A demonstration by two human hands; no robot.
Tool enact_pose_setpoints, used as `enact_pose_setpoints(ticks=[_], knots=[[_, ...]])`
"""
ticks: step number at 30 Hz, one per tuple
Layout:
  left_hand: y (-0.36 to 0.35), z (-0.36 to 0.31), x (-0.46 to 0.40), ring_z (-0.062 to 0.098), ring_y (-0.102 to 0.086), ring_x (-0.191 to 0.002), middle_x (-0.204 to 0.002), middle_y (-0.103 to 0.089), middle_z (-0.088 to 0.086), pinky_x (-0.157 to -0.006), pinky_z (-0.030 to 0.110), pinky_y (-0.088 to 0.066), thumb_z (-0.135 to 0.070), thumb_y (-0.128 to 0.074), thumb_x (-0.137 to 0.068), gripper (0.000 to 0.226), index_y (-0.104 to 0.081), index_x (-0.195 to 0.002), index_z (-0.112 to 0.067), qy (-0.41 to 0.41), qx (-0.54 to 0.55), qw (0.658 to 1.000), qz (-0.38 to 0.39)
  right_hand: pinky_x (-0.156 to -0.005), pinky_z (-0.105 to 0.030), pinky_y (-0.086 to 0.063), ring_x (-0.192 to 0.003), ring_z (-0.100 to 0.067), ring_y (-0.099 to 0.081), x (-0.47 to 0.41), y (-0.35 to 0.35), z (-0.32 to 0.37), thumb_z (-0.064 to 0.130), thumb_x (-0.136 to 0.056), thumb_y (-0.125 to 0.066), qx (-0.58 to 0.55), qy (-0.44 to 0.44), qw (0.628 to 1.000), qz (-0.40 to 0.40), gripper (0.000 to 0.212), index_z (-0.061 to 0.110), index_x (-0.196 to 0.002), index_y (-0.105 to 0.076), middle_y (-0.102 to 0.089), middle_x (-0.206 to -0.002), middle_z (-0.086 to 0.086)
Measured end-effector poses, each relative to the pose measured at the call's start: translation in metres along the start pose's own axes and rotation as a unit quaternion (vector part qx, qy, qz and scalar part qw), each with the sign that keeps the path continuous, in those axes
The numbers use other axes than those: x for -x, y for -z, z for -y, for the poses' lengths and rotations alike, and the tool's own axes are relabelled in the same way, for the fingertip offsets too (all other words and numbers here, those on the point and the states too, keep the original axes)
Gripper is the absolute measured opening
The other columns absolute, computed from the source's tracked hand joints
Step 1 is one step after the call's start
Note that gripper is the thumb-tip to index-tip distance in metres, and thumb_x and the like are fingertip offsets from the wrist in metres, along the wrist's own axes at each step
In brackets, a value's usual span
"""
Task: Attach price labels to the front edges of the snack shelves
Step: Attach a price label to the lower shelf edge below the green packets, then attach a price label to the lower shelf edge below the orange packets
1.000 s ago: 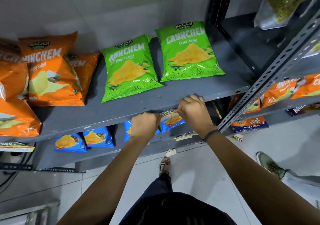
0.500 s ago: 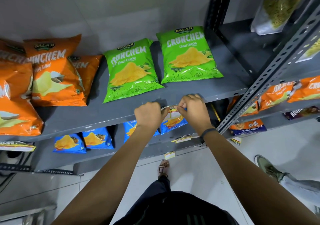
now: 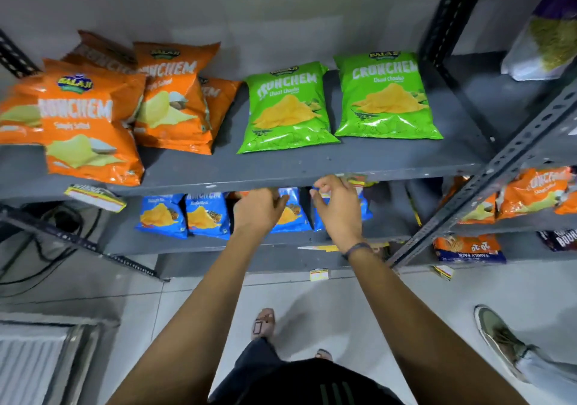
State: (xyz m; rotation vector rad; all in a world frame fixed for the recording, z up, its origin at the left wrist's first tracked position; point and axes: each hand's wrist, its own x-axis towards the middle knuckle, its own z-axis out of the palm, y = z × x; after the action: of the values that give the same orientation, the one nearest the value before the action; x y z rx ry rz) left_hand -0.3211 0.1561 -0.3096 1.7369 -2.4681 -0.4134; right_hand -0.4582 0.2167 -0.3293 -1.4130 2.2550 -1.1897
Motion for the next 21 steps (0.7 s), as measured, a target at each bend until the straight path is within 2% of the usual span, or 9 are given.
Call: enact_pose_setpoints(ticks=[3,5,8,12,14,16,19,20,21], knots=[[0.006,0.062,0.021,0.036,-0.064,-0.095,-0.091,-0.071,0.019,-0.068,0.037,-0.048,-0.037,-0.051,-0.094,0.035,-0.064,-0.083,-0.007,0.051,0.044,0.998,0.009,-0.076,-0.036,-0.049,-0.076,-0.025,-0.06,0.013,-0.049,0.027,0.005,-0.079,-0.067,-0.092,-0.023,0.994,0.056,0.009,0.009,-0.087,-0.066,-0.067,-0.08,-0.011],[0.015,0.107,0.035,0.036,-0.065,-0.093,-0.091,-0.071,0.018,-0.067,0.035,-0.046,-0.036,-0.052,-0.094,0.033,-0.065,-0.084,-0.008,0.105,0.068,0.992,-0.024,-0.073,-0.036,-0.053,-0.069,-0.018,-0.057,0.022,-0.087,0.052,0.003,-0.08,-0.065,-0.163,-0.051,0.98,0.107,0.009,0.003,-0.089,-0.066,-0.065,-0.078,-0.011],[0.038,0.18,0.046,0.039,-0.065,-0.092,-0.093,-0.07,0.021,-0.07,0.038,-0.05,-0.031,-0.054,-0.094,0.027,-0.068,-0.088,-0.008,0.167,0.077,0.977,-0.11,-0.065,-0.008,-0.046,-0.07,-0.014,-0.057,0.037,-0.149,0.096,-0.004,-0.083,-0.06,-0.217,-0.061,0.956,0.186,0.011,-0.004,-0.093,-0.065,-0.066,-0.083,-0.014],[0.074,0.275,0.04,0.042,-0.06,-0.089,-0.091,-0.067,0.021,-0.068,0.044,-0.049,-0.027,-0.056,-0.09,0.022,-0.065,-0.091,-0.007,0.138,0.036,0.958,-0.247,-0.067,-0.012,-0.043,-0.075,-0.003,-0.058,0.055,-0.232,0.158,-0.004,-0.086,-0.059,-0.251,-0.112,0.926,0.257,0.015,-0.009,-0.098,-0.064,-0.068,-0.096,-0.022],[0.092,0.313,0.027,0.04,-0.058,-0.094,-0.098,-0.065,0.02,-0.074,0.044,-0.047,-0.028,-0.058,-0.088,0.026,-0.063,-0.105,-0.008,0.104,-0.011,0.957,-0.272,-0.066,-0.015,-0.04,-0.08,-0.012,-0.053,0.059,-0.265,0.188,0.003,-0.088,-0.059,-0.263,-0.145,0.913,0.278,0.013,-0.003,-0.099,-0.064,-0.066,-0.094,-0.018],[0.109,0.34,0.011,0.038,-0.056,-0.103,-0.109,-0.064,0.017,-0.08,0.044,-0.047,-0.029,-0.062,-0.088,0.037,-0.058,-0.119,-0.011,0.074,-0.044,0.964,-0.252,-0.06,-0.014,-0.034,-0.08,-0.015,-0.048,0.058,-0.291,0.212,0.01,-0.091,-0.057,-0.273,-0.167,0.902,0.289,0.008,0.007,-0.097,-0.061,-0.058,-0.088,-0.007],[0.122,0.359,-0.013,0.035,-0.054,-0.113,-0.12,-0.062,0.012,-0.086,0.045,-0.045,-0.036,-0.059,-0.09,0.044,-0.052,-0.128,-0.015,0.013,-0.062,0.986,-0.152,-0.077,-0.028,-0.041,-0.102,-0.018,-0.046,0.052,-0.316,0.234,0.025,-0.093,-0.054,-0.291,-0.21,0.893,0.271,0.04,0.009,-0.129,-0.045,-0.053,-0.119,-0.01],[0.123,0.361,-0.019,0.033,-0.052,-0.117,-0.122,-0.062,0.011,-0.089,0.044,-0.044,-0.036,-0.057,-0.091,0.042,-0.053,-0.128,-0.017,-0.005,-0.052,0.992,-0.117,-0.081,-0.03,-0.042,-0.104,-0.019,-0.046,0.05,-0.321,0.238,0.027,-0.094,-0.052,-0.293,-0.224,0.892,0.26,0.04,0.01,-0.129,-0.044,-0.052,-0.119,-0.009],[0.123,0.361,-0.025,0.032,-0.051,-0.118,-0.122,-0.062,0.01,-0.091,0.043,-0.043,-0.035,-0.056,-0.092,0.039,-0.053,-0.127,-0.017,-0.019,-0.046,0.995,-0.087,-0.077,-0.029,-0.043,-0.1,-0.019,-0.047,0.048,-0.322,0.241,0.026,-0.095,-0.05,-0.298,-0.236,0.89,0.253,0.034,0.01,-0.125,-0.046,-0.052,-0.112,-0.007]])
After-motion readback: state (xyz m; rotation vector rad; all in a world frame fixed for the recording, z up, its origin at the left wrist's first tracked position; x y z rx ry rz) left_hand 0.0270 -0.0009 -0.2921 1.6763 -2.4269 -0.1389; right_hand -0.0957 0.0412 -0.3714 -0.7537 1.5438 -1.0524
